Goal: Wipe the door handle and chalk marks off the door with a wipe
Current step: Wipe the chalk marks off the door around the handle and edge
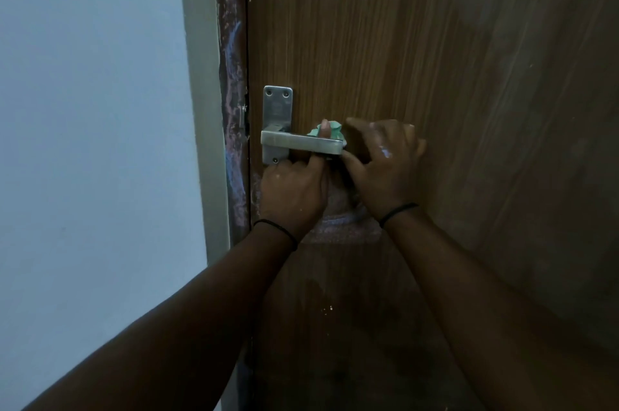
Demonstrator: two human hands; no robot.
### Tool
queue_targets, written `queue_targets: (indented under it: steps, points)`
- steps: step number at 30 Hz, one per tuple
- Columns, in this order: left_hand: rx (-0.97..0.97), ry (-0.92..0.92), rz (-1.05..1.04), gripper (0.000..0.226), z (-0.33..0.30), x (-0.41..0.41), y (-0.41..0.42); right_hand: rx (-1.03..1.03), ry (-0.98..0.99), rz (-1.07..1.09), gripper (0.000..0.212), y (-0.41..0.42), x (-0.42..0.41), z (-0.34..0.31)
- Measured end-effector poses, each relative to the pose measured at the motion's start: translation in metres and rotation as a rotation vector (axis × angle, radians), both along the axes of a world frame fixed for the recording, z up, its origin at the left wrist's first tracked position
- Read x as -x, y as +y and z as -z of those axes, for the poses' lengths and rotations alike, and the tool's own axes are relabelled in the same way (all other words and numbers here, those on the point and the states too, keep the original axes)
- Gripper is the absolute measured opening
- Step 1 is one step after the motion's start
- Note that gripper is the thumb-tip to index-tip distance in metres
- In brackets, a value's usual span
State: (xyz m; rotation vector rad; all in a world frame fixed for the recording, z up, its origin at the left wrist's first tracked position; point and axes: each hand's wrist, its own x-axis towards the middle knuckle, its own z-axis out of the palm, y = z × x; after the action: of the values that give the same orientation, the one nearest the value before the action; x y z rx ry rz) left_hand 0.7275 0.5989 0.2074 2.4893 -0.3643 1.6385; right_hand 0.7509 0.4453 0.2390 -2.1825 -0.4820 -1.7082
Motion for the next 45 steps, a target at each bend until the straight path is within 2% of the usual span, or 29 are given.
queue_targets:
  steps: [1, 3, 6, 9, 11, 13, 18, 21, 24, 28, 34, 38, 41, 45]
  points:
    - [-0.008, 0.017, -0.019, 0.055, 0.001, -0.001, 0.0, -0.049, 0.016, -0.012, 0.036, -0.007, 0.001, 0.004]
    - [-0.006, 0.013, -0.042, 0.051, 0.005, -0.002, 0.0, -0.075, 0.008, -0.062, 0.029, -0.021, 0.004, 0.008]
    - [-0.008, -0.072, -0.033, 0.038, 0.008, -0.002, -0.002, -0.038, -0.038, -0.136, 0.016, -0.026, 0.01, 0.001]
    - [0.06, -0.128, -0.014, 0.021, 0.01, 0.0, -0.008, 0.052, -0.047, -0.173, 0.014, -0.014, 0.014, -0.01]
    - [0.164, -0.141, 0.009, 0.013, 0.009, 0.003, -0.014, 0.07, -0.019, -0.186, 0.014, -0.01, 0.016, -0.011]
    - [0.306, -0.155, 0.021, 0.015, 0.005, 0.005, -0.023, 0.049, -0.003, -0.196, 0.013, -0.012, 0.016, -0.007]
    - [0.87, -0.187, 0.079, 0.012, -0.015, 0.0, -0.054, -0.031, 0.034, -0.181, 0.009, -0.031, 0.017, 0.006]
    - [1.009, -0.227, 0.139, 0.02, -0.018, -0.012, -0.059, 0.003, 0.042, -0.176, 0.01, -0.043, 0.018, 0.01]
    - [1.029, -0.267, 0.161, 0.02, -0.008, -0.021, -0.061, 0.005, 0.008, -0.204, 0.01, -0.05, 0.019, 0.005]
    - [0.946, -0.294, 0.102, 0.018, 0.011, -0.024, -0.066, 0.018, -0.002, -0.178, 0.012, -0.043, 0.02, -0.011]
    - [0.883, -0.174, 0.081, 0.029, 0.038, 0.001, -0.069, -0.031, 0.058, -0.194, 0.008, -0.035, 0.03, -0.007]
    - [0.823, -0.17, 0.073, 0.011, 0.01, 0.0, -0.061, -0.054, 0.132, -0.256, 0.006, -0.035, 0.039, 0.005]
    - [0.834, -0.165, 0.047, 0.018, -0.004, -0.006, -0.057, -0.147, 0.161, -0.329, 0.009, -0.031, 0.037, 0.003]
    - [0.796, -0.078, -0.01, 0.027, 0.035, 0.006, -0.061, -0.185, 0.162, -0.373, 0.006, -0.027, 0.035, 0.01]
